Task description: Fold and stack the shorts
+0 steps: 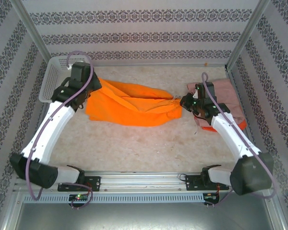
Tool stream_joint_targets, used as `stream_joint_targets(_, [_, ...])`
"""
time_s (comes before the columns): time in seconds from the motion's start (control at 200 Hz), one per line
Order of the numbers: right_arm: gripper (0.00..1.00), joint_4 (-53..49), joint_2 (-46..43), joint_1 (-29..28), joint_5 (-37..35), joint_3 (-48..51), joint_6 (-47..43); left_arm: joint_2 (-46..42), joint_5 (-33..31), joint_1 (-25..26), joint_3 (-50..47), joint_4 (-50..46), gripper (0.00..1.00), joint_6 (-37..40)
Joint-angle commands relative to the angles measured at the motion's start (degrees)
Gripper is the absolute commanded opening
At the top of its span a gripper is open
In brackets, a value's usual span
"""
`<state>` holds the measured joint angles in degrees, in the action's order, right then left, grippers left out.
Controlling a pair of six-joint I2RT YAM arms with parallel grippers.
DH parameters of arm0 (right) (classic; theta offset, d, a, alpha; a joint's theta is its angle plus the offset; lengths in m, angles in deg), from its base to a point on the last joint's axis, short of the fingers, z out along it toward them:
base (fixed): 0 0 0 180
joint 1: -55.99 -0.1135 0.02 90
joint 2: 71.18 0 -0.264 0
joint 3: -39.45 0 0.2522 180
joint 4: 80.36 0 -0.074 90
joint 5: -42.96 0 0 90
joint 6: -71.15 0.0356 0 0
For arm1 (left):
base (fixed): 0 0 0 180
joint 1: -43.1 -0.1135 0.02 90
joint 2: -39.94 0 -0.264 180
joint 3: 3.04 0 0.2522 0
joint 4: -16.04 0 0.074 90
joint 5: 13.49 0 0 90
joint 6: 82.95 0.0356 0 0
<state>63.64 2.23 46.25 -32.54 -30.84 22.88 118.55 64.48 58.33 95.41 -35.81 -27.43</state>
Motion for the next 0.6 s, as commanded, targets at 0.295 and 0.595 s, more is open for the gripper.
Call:
stream_joint_targets(0.295, [0.02,5.54,19.59,4.32,6.50,-12.48,1.56,15.00,1.17,-5.13,6.11,8.30,0.00,-0.45])
stream_joint_targets(0.595, [0.44,9.24,33.07,8.37,11.16,-22.58,12.17,30.06,8.83,-10.32,15.81,10.98,0.28,-4.71])
